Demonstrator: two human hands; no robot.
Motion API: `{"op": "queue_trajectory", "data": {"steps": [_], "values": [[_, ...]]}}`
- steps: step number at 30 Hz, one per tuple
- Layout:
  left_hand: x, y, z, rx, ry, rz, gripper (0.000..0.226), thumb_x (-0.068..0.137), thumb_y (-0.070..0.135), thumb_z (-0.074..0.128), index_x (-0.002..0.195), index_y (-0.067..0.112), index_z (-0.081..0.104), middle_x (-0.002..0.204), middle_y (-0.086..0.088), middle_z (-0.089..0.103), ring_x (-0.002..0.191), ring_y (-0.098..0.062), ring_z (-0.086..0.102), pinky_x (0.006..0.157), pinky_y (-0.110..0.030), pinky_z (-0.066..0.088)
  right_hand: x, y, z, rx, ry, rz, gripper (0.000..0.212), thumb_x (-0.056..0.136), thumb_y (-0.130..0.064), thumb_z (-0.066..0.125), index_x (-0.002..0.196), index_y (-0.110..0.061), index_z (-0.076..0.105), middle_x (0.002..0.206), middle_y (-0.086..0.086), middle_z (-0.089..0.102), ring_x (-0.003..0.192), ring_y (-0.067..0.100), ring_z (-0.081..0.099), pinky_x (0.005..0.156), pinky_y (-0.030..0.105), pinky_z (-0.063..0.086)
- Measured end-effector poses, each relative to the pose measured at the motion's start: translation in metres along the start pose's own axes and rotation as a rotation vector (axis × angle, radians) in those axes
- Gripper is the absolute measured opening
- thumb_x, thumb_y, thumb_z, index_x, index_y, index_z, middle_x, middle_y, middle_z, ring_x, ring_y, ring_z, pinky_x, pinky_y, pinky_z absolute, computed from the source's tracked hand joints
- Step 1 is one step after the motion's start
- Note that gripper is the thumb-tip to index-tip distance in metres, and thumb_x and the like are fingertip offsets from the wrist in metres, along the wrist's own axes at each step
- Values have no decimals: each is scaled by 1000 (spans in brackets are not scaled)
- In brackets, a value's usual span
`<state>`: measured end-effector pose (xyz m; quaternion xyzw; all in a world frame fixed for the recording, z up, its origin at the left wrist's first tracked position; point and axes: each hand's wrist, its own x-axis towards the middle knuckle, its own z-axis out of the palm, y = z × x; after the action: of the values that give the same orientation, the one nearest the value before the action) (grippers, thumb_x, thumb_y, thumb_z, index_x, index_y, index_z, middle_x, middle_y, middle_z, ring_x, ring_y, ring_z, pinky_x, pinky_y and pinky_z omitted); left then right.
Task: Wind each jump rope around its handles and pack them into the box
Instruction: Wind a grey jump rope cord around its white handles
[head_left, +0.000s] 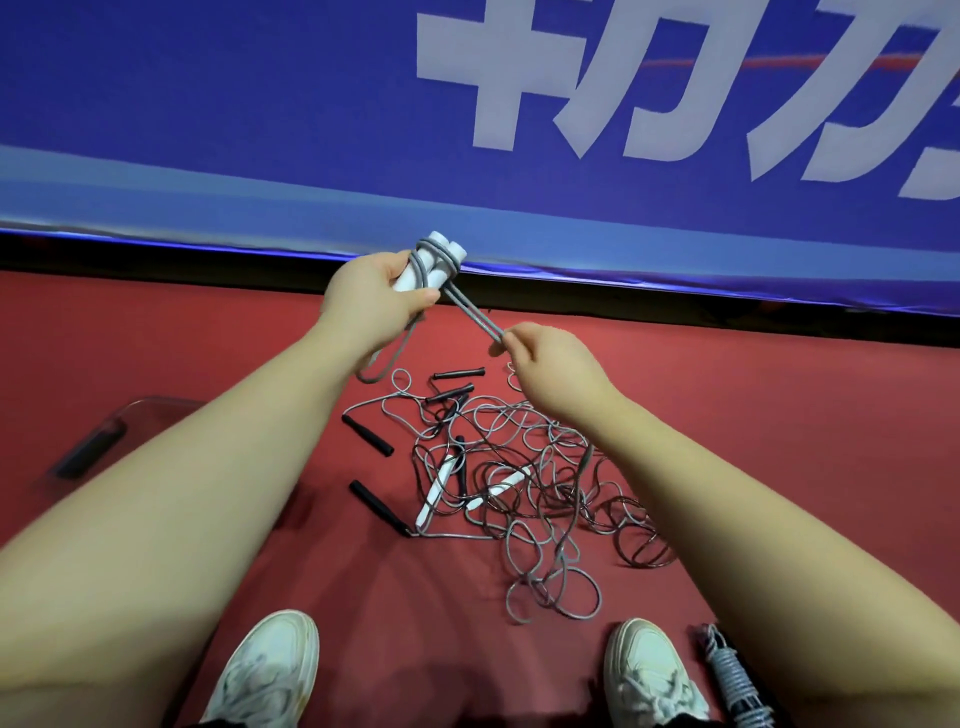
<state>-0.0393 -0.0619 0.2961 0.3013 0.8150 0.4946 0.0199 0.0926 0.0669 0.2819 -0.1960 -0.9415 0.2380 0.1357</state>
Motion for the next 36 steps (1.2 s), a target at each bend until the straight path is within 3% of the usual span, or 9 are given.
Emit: {"op": "queue_trajectory", "data": {"steps": [5,9,12,15,17,20,24,31,36], "values": [[-5,-3,7,425,29,215,42,86,23,66,127,20,58,109,-11,66,103,-31,57,77,-33,40,-8,-27,-14,-296,-31,-117,37,102,-31,28,93,-15,61,72,0,51,72,21,47,65,29,33],[-13,2,15,716,-16,408,47,91,23,58,136,26,46,98,-11,64,96,-35,58,71,-37,40,-6,-27,-32,259,-160,99,37,101,-28,35,71,-18,56,57,-2,40,47,14,34,47,24,28],[-22,2,24,849,-110,526,49,95,22,50,141,31,38,102,-9,64,94,-33,58,66,-35,36,-8,-18,-40,647,-367,286,36,102,-29,37,74,-12,55,48,-7,29,38,6,22,36,17,19],[-27,0,31,918,-196,591,47,96,23,47,141,32,38,104,-6,64,94,-31,59,65,-35,38,-9,-7,-47,775,-498,388,31,100,-26,43,79,-8,57,42,-10,28,35,3,23,36,14,21],[-30,-1,31,935,-260,614,43,96,26,48,138,33,41,104,-4,65,94,-31,60,66,-35,40,-11,-2,-54,540,-475,347,28,93,-27,56,85,-1,63,44,-8,32,39,6,27,40,18,24],[-36,1,38,1006,-385,705,45,94,23,47,136,38,42,102,-1,65,92,-28,60,60,-33,34,-17,0,-58,-166,-386,68,23,84,-32,67,90,-10,70,59,-3,48,54,13,43,47,23,31],[-43,4,51,1056,-525,770,51,90,20,51,136,39,43,99,-1,65,92,-28,60,62,-33,36,-20,-2,-52,-531,-302,-176,18,85,-34,66,97,-21,67,79,-9,56,78,14,51,58,25,36],[-43,7,45,943,-641,825,12,89,25,59,96,15,54,89,-4,62,88,-27,58,63,-31,27,-16,22,-56,-564,-264,-396,35,88,-47,54,109,-23,68,105,-3,57,101,16,53,66,26,34],[-44,6,41,748,-739,801,37,84,29,69,67,21,36,64,2,49,67,-22,47,58,-32,24,-23,32,-53,-507,-134,-611,53,87,-56,41,89,-12,69,84,3,61,84,27,60,59,25,36]]}}
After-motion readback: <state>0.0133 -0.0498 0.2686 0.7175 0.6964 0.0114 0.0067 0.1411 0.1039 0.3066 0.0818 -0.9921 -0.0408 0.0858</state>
